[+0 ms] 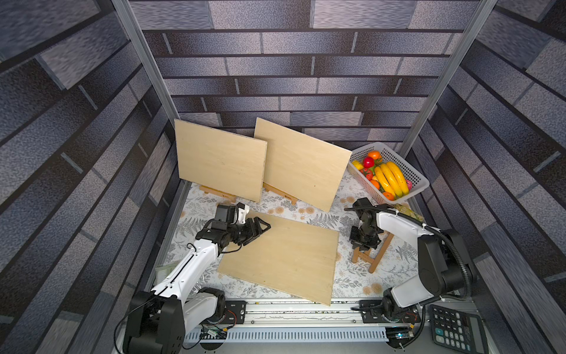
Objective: Assemble the easel
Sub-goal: Pick up the easel at the center of the board.
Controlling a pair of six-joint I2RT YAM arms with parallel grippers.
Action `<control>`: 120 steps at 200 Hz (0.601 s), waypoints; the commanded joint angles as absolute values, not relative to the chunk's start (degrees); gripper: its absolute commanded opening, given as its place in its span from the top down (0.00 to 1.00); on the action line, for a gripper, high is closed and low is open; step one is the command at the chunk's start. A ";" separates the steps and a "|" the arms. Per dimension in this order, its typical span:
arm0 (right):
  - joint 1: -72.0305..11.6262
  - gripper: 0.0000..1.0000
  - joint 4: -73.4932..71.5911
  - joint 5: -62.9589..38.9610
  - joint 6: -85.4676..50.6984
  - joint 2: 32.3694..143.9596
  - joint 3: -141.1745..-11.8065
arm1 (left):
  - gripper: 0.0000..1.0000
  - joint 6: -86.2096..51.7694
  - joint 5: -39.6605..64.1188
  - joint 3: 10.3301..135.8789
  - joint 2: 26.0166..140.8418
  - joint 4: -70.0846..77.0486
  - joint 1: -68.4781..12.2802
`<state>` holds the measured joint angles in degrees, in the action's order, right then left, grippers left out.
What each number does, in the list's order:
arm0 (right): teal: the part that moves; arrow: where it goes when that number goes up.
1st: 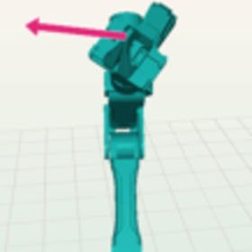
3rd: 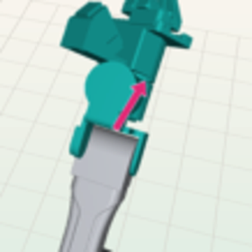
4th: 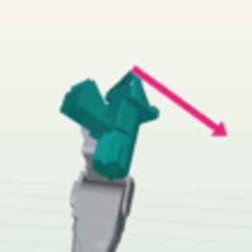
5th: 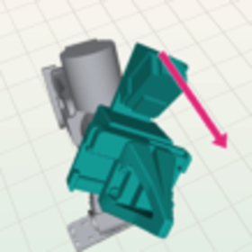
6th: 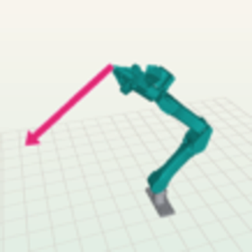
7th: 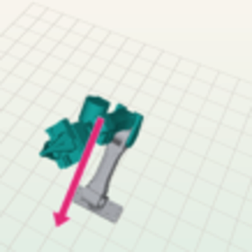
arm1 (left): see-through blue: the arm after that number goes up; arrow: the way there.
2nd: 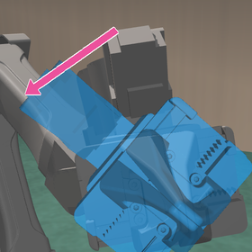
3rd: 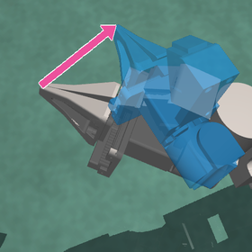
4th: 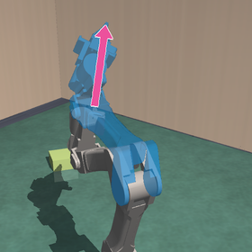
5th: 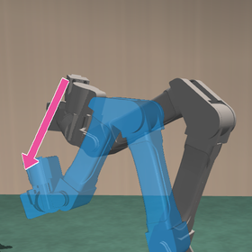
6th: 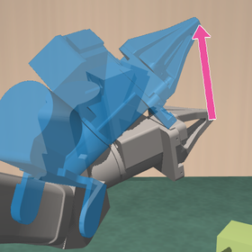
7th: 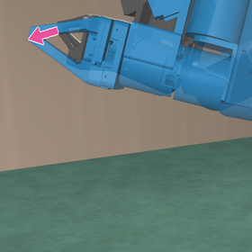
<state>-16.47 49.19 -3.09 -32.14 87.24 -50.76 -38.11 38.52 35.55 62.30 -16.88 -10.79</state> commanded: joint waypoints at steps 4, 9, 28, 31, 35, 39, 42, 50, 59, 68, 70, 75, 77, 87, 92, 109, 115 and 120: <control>-16.47 0.90 52.53 -3.26 -34.10 82.38 -51.63 | 0.24 -38.57 37.69 36.15 61.35 -17.10 -10.71; -16.44 0.90 53.43 -3.25 -34.33 81.35 -52.19 | 0.24 -38.50 37.71 36.33 61.30 -17.03 -10.73; -16.43 0.90 56.97 -3.01 -35.39 77.95 -54.33 | 0.24 -38.24 37.62 36.88 61.04 -17.19 -10.97; -16.42 0.90 57.39 -3.00 -35.55 77.65 -54.58 | 0.24 -38.20 37.62 36.94 61.00 -17.22 -11.03; -16.43 0.90 57.99 -3.13 -35.71 77.19 -54.88 | 0.24 -38.11 37.62 37.09 61.00 -17.28 -11.03; -16.44 0.90 58.70 -3.30 -35.99 76.88 -55.24 | 0.24 -38.07 37.62 37.19 60.92 -17.36 -11.08; -16.44 0.90 59.29 -3.49 -35.96 76.70 -55.50 | 0.24 -38.06 37.66 37.30 60.91 -17.44 -11.15; -16.44 0.91 60.31 -4.80 -36.45 76.20 -55.98 | 0.24 -38.14 37.70 37.50 60.67 -17.32 -11.32; -16.44 0.91 61.32 -6.32 -37.43 75.39 -56.44 | 0.24 -38.29 37.70 37.65 60.32 -17.18 -11.76; -16.44 0.91 61.84 -8.04 -39.00 74.07 -57.04 | 0.24 -38.41 37.65 37.78 59.91 -16.93 -12.41; -16.44 0.91 61.93 -8.49 -39.41 73.78 -57.22 | 0.24 -38.47 37.63 37.88 59.82 -16.84 -12.57; -16.44 0.91 62.28 -9.38 -40.47 72.88 -57.65 | 0.24 -38.42 37.56 38.08 59.62 -16.78 -13.02; -16.44 0.91 62.35 -9.99 -41.03 72.56 -57.76 | 0.24 -38.43 37.54 38.13 59.53 -16.65 -13.27; -16.44 0.91 62.55 -12.87 -43.70 70.83 -58.62 | 0.24 -38.33 37.22 38.76 59.05 -16.50 -14.28; -16.45 0.91 62.83 -14.29 -45.13 69.97 -59.22 | 0.23 -38.28 36.76 39.05 58.79 -16.52 -14.79; -16.44 0.91 65.25 -17.02 -48.76 67.46 -63.39 | 0.21 -37.69 35.55 39.98 57.72 -15.47 -16.79; -16.44 0.91 67.45 -17.05 -49.45 66.79 -65.19 | 0.20 -37.27 34.65 40.53 57.28 -15.30 -17.73; -16.44 0.92 69.03 -16.97 -49.87 66.15 -66.67 | 0.20 -36.80 33.75 41.13 56.99 -15.29 -18.56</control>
<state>-16.47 62.48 -13.34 -43.92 70.04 -59.05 -38.06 36.88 37.85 59.13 -16.75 -16.03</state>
